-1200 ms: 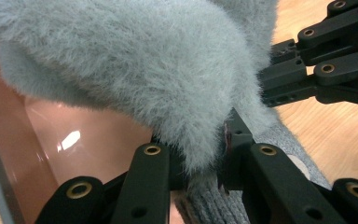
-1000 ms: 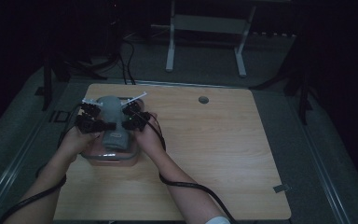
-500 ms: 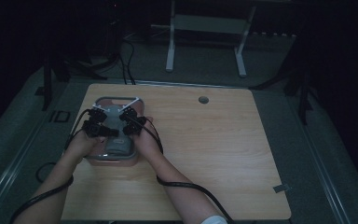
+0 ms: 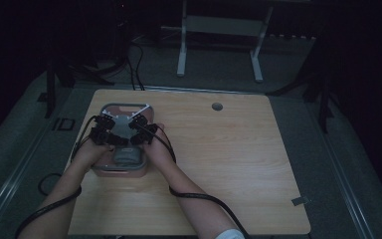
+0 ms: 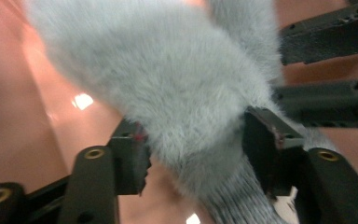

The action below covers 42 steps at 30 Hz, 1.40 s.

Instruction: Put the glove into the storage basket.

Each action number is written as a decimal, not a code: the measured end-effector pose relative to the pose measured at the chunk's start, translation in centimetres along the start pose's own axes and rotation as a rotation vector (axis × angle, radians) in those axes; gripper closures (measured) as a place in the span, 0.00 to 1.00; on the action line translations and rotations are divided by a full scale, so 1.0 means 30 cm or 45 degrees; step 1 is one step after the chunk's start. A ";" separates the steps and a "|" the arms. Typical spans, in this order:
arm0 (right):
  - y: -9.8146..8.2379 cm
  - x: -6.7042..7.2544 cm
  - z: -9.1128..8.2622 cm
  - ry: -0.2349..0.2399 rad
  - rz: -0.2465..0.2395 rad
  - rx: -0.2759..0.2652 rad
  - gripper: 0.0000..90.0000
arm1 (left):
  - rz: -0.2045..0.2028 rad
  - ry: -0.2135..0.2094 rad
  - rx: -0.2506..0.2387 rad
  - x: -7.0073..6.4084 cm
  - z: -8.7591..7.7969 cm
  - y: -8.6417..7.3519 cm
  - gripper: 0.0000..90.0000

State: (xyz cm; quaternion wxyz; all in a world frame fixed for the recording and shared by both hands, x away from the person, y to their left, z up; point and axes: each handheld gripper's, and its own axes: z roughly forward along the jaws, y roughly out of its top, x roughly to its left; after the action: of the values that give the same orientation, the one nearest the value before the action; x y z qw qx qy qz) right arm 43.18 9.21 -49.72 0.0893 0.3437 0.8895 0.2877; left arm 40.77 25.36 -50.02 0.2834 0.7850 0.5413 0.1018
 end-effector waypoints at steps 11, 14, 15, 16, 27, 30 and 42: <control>-0.006 -0.023 -0.093 0.070 -0.041 -0.135 0.49 | 0.001 -0.067 -0.245 0.006 -0.105 -0.048 0.30; -0.008 -0.018 -0.116 0.101 -0.067 -0.144 0.43 | -0.002 -0.097 -0.254 -0.002 -0.116 -0.061 0.27; -0.009 -0.016 -0.120 0.101 -0.077 -0.141 0.41 | -0.005 -0.108 -0.270 -0.005 -0.119 -0.067 0.23; -0.012 -0.017 -0.127 0.112 -0.087 -0.149 0.38 | -0.006 -0.103 -0.271 -0.008 -0.121 -0.071 0.18; -0.059 -0.055 -0.157 0.189 -0.145 -0.213 0.18 | 0.140 -0.162 -0.437 -0.017 -0.165 -0.118 0.16; -0.071 -0.067 -0.170 0.218 -0.163 -0.220 0.17 | 0.162 -0.183 -0.436 -0.020 -0.168 -0.139 0.16; -0.128 -0.069 -0.213 0.263 -0.221 -0.220 0.18 | 0.258 -0.318 -0.519 -0.085 -0.231 -0.232 0.16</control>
State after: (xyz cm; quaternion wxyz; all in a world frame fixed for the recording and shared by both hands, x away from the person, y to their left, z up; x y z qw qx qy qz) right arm 40.29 2.66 -46.77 0.0510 0.2253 0.8922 0.3881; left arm 31.00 27.14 -47.83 0.4888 0.7685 0.3889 0.1390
